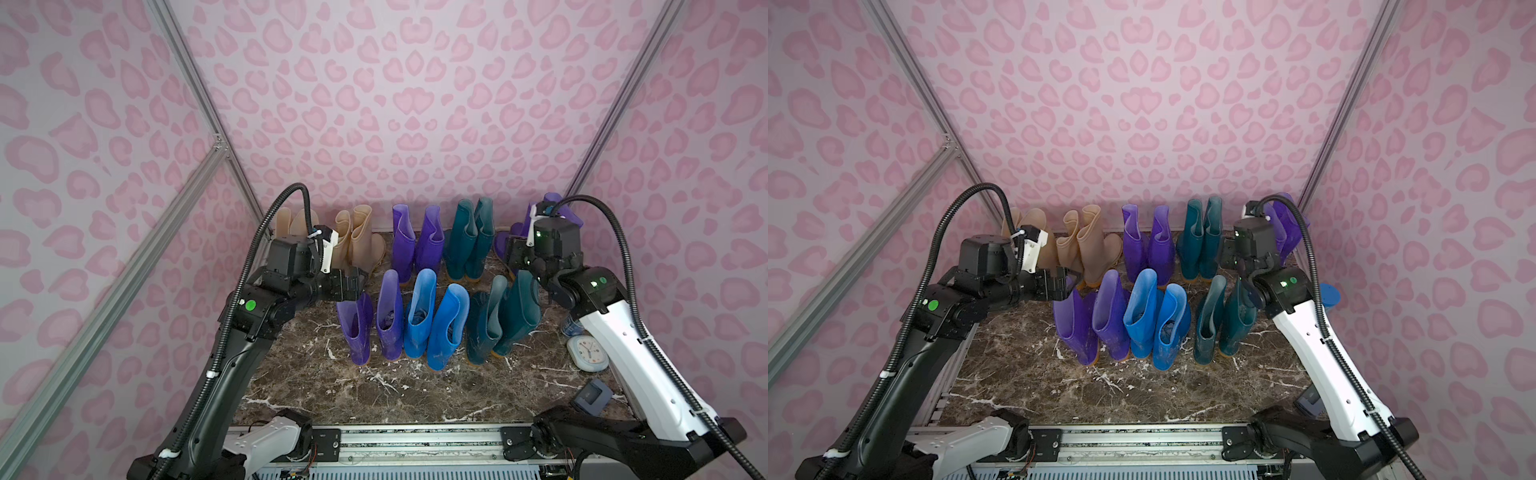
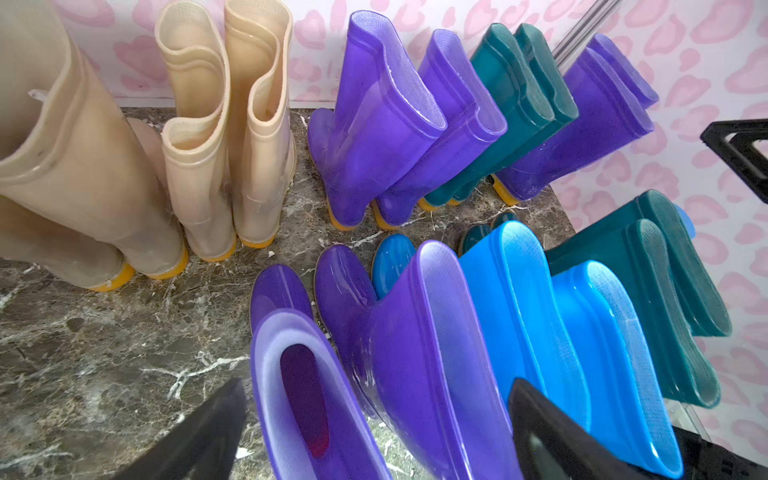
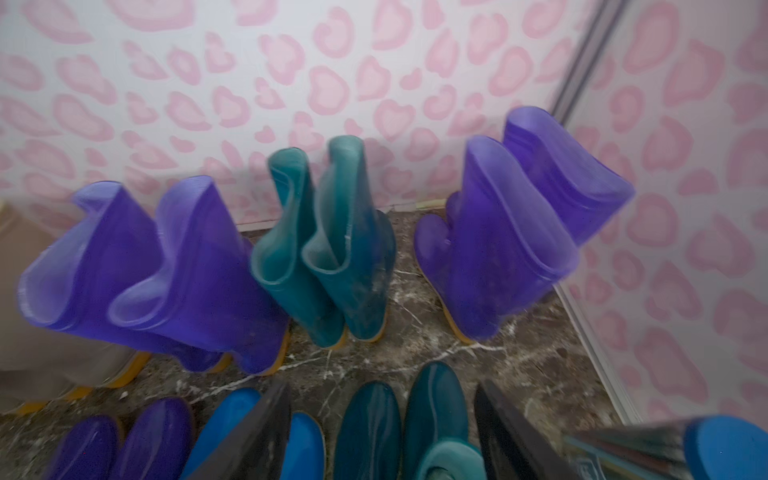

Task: Match and arrange rain boots in pairs
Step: Adjust the rain boot at the center of the board.

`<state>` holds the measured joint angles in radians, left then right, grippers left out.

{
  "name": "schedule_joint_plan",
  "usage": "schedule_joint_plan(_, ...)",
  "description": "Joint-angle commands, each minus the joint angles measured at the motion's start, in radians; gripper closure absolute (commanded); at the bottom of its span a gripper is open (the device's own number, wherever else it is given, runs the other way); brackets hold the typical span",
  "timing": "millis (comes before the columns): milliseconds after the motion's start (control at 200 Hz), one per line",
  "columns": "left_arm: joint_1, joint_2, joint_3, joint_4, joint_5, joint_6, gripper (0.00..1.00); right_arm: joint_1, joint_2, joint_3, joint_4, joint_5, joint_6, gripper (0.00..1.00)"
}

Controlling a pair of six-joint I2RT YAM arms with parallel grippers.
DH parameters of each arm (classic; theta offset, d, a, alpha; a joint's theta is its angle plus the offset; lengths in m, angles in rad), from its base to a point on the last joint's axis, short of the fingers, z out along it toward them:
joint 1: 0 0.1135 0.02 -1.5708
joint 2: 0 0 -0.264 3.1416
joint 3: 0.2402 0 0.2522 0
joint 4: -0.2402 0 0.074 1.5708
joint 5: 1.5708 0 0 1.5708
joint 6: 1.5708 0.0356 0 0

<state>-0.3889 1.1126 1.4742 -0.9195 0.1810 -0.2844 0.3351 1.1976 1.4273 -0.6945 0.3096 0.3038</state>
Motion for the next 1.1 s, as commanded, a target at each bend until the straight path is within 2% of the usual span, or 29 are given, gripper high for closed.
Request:
schedule_joint_plan(0,-0.064,-0.005,0.008,0.014,0.046,0.016,0.01,-0.078,-0.064,-0.097,-0.047,-0.057,0.031,0.28)
schedule_joint_plan(80,-0.155,0.048,0.072,-0.002,0.022,0.039,0.01,-0.118,-0.113,-0.16,-0.056,-0.103,0.025,0.28)
schedule_joint_plan(175,-0.239,0.095,0.118,0.013,0.024,0.063,0.01,-0.109,-0.183,-0.2,-0.03,-0.194,0.004,0.31)
schedule_joint_plan(260,-0.255,0.102,0.1,0.053,0.004,0.072,0.01,-0.039,-0.214,-0.159,-0.041,-0.175,0.031,0.34)
schedule_joint_plan(355,-0.254,0.089,0.066,0.077,-0.083,0.1,0.01,0.099,-0.178,-0.103,-0.085,-0.126,0.069,0.33)
schedule_joint_plan(430,-0.242,0.076,0.037,0.103,-0.178,0.105,0.01,0.177,-0.146,-0.113,-0.094,-0.069,0.106,0.31)
schedule_joint_plan(520,-0.192,0.053,-0.035,0.18,-0.26,0.064,0.01,0.185,-0.129,-0.156,-0.064,-0.061,0.126,0.28)
schedule_joint_plan(655,-0.062,0.041,-0.097,0.26,-0.179,-0.006,0.01,0.183,-0.1,-0.192,-0.043,-0.081,0.136,0.27)
schedule_joint_plan(840,-0.025,0.026,-0.153,0.301,-0.167,0.014,0.01,0.164,-0.065,-0.242,0.005,-0.137,0.128,0.27)
schedule_joint_plan(860,-0.022,0.025,-0.159,0.305,-0.161,0.015,0.01,0.162,-0.057,-0.241,0.006,-0.14,0.123,0.29)
schedule_joint_plan(915,-0.009,0.021,-0.173,0.312,-0.147,0.012,0.01,0.157,-0.033,-0.239,0.006,-0.126,0.107,0.44)
schedule_joint_plan(1005,0.011,0.018,-0.187,0.323,-0.132,0.008,0.01,0.155,-0.003,-0.227,0.029,-0.123,0.066,0.74)
schedule_joint_plan(1095,0.025,0.014,-0.202,0.333,-0.112,0.007,0.01,0.156,0.015,-0.203,0.046,-0.141,0.024,0.93)
